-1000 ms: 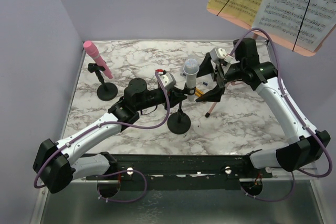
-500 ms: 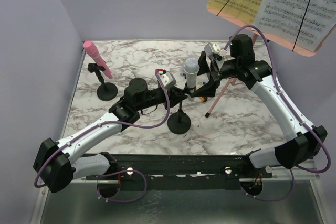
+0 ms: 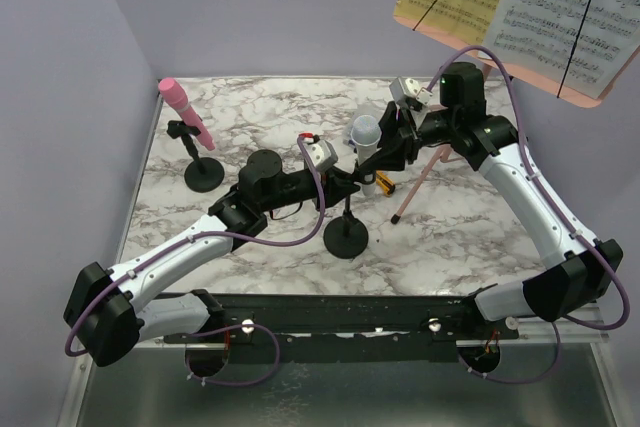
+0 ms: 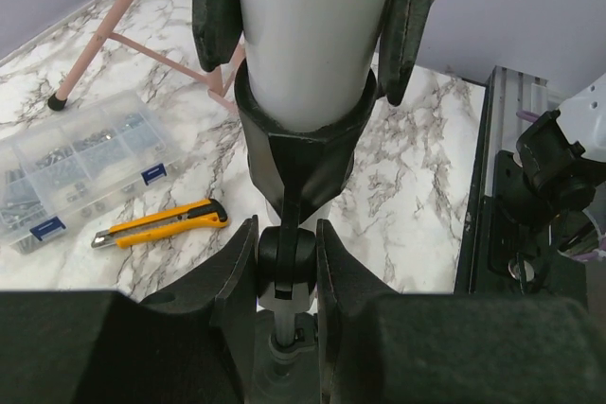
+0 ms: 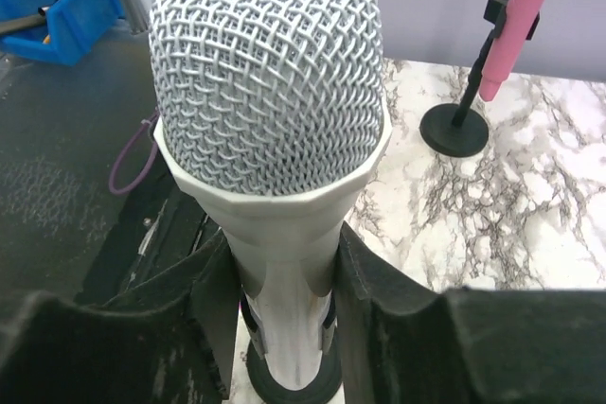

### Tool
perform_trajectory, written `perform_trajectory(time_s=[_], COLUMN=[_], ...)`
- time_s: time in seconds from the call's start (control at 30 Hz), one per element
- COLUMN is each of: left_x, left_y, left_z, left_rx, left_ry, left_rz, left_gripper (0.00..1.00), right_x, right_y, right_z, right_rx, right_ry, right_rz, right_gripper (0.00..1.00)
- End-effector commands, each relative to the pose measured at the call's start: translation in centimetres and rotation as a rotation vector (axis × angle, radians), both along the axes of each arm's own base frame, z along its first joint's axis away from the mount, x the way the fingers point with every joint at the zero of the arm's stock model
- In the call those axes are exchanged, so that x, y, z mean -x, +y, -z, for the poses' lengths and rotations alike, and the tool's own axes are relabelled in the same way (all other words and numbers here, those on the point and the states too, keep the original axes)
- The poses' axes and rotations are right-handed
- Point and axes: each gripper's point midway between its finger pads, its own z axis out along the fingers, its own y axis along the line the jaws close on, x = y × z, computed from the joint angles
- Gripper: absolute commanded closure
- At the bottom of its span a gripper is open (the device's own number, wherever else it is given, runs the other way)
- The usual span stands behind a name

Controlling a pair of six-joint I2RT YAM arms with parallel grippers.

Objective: Pack up the instrument practice props
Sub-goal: Remove the microphone from the microphone stand.

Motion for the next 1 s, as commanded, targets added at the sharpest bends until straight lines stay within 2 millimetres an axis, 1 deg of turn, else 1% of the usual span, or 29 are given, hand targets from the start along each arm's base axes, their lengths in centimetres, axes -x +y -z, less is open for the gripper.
perform_trajectory(time_s=[0.0,0.03,0.2,0.37,0.47,0.63,0.9,0.97], left_x=[-0.3,-0.2,-0.2,-0.3,-0.4,-0.6,-0.7,-0.7], left_y=[-0.2,-0.2,0.1,0.4,0.8,1.3,1.7,1.8], left_z=[-0.8,-0.9,-0.9,-1.0,-1.2,-0.9,-0.2,-0.1], left_rx=[0.041,0.042,0.043,0.047,0.050,0.046,0.050,0.053], left_ry=[0.000,-0.001,-0.004,-0.009,-0.022,-0.033,-0.023,-0.021], left_rz=[-0.013,-0.013,-0.023,-0.043,-0.063,-0.087,-0.116,-0.122], left_gripper=[1.00,1.00,1.00,1.00,1.00,1.00,1.00,1.00], right_x=[0.6,0.5,-0.2,-2.0,-2.7,-3.4,-6.7,-7.1], right_y=[0.0,-0.1,-0.5,-1.8,-2.6,-3.6,-5.0,-5.2], right_z=[0.1,0.1,-1.1,-2.0,-1.5,-0.5,0.0,0.2], right_rx=[0.002,0.007,0.015,0.043,0.072,0.072,0.063,0.054], right_ry=[0.001,-0.009,-0.066,-0.093,-0.122,-0.074,0.024,0.058], right_rz=[-0.007,0.002,0.049,0.161,0.224,0.280,0.467,0.494], right_gripper=[0.98,1.00,1.00,1.00,1.00,1.00,1.00,1.00])
